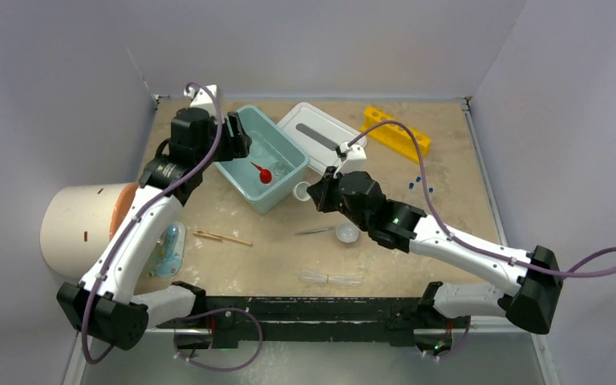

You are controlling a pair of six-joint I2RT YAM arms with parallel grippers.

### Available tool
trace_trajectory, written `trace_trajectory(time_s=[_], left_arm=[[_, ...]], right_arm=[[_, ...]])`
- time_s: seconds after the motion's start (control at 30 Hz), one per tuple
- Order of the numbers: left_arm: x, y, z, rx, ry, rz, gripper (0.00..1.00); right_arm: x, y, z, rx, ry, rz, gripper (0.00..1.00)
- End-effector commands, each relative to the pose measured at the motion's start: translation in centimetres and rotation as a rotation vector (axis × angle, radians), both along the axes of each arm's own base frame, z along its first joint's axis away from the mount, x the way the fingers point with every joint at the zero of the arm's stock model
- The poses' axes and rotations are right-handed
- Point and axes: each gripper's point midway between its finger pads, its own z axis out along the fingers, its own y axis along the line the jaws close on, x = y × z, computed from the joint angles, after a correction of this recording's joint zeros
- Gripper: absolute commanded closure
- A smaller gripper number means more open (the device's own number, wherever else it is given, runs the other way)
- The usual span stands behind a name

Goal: Organize the chemistry lab equipment

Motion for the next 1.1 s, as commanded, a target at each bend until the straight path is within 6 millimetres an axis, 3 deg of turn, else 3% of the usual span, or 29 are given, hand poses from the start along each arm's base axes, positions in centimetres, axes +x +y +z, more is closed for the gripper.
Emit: trace_trajectory(time_s=[0.0, 0.2, 0.5, 0.7, 1.07], left_arm=[[3.4, 2.3, 2.4, 0.122, -0.073, 0.124, 0.38], [7.2, 4.4, 2.0, 0.288, -0.073, 0.181, 0.31], [12.6, 5.6, -2.4, 0.561, -0.003, 0.07, 0.27], [15.1, 5.8, -5.6, 0.583, 0.112, 0.008, 0.26], [18.4, 8.5, -9.5, 0.599, 0.214, 0.012, 0.26]], right_arm=[[0.2, -1.4, 5.7, 0.029, -0.108, -0.018, 1.0], [-1.2, -2.3, 7.9, 0.035, -0.125, 0.029, 1.0], [-3.4, -3.0, 8.0, 0.056, -0.106, 0.108, 1.0], [-4.4, -3.4, 7.4, 0.051, -0.085, 0.14, 1.0], [-5.1, -4.8, 7.6, 0.037, -0.084, 0.132, 1.0]])
